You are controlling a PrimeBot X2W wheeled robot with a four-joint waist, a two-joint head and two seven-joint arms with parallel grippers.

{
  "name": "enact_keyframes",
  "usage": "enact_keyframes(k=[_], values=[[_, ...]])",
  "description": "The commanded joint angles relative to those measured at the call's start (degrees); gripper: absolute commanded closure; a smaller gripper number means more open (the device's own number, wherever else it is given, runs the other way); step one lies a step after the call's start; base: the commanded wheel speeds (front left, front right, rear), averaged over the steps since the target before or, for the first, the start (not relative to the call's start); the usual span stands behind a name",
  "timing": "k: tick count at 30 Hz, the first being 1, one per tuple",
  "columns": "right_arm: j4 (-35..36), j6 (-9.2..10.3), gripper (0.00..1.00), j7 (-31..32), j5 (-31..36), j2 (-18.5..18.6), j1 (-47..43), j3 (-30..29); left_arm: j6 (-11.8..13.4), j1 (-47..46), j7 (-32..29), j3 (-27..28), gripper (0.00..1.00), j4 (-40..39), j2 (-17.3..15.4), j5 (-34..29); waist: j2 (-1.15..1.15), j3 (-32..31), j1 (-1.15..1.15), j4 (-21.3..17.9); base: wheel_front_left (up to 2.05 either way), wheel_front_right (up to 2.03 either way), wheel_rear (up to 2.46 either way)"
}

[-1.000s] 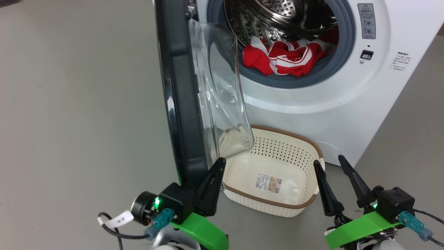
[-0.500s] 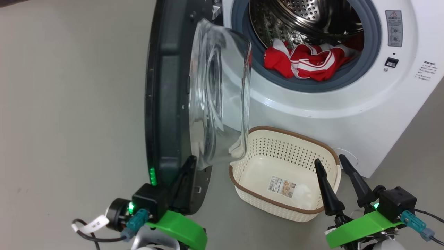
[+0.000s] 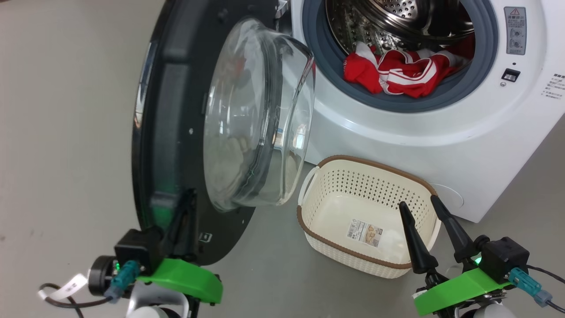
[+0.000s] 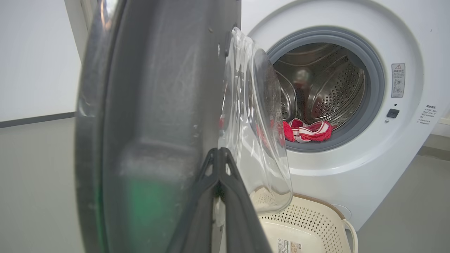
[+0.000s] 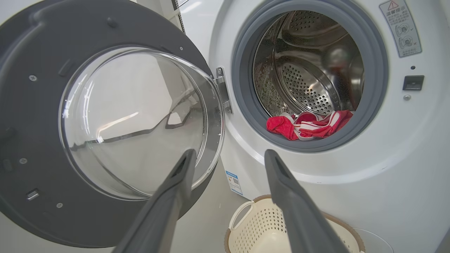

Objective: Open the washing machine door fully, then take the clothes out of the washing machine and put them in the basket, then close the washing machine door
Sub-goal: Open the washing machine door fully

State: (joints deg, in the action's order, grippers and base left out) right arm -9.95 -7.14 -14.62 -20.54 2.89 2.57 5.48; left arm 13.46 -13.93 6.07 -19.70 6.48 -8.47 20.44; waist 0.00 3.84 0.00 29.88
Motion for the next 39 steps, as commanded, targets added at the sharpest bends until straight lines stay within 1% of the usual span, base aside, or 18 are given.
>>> enact_keyframes(k=[1,11,20,26,32,39], values=[[1.53,-0.35,0.0,-0.38,0.47,-0.02,1.91,1.42,1.16,-0.68,1.02,3.81,1.0,-0.8,-2.0,0.7,0.0,0.33,0.0,0.08,0.0,0.0,0.0],[1.22,-0.35,0.0,-0.27,2.49,-0.02,2.5,1.68,2.22,-0.63,5.63,9.3,1.0,2.31,-3.54,3.11,0.0,2.25,0.0,-0.04,0.0,0.0,0.0],[2.96,-0.35,0.0,1.97,5.26,-0.02,2.9,1.28,2.36,-1.75,8.11,13.31,1.0,4.7,-3.98,4.44,0.0,4.83,0.0,-0.73,0.0,0.0,0.0],[5.0,-0.35,0.0,3.87,6.87,-0.02,2.84,0.76,1.82,-3.76,8.73,15.7,1.0,6.01,-4.03,4.65,0.0,6.6,0.0,-1.12,0.0,0.0,0.0],[6.75,-0.35,0.0,5.26,7.83,-0.02,2.6,0.46,0.3,-6.18,8.89,18.81,1.0,7.9,-3.76,6.07,0.0,7.46,0.0,-1.33,0.0,0.0,0.0],[8.16,-0.35,0.0,6.32,8.69,-0.02,2.58,0.04,-0.78,-8.31,8.91,21.5,1.0,9.65,-3.77,5.6,0.0,8.54,0.0,-1.42,0.0,0.0,0.0]])
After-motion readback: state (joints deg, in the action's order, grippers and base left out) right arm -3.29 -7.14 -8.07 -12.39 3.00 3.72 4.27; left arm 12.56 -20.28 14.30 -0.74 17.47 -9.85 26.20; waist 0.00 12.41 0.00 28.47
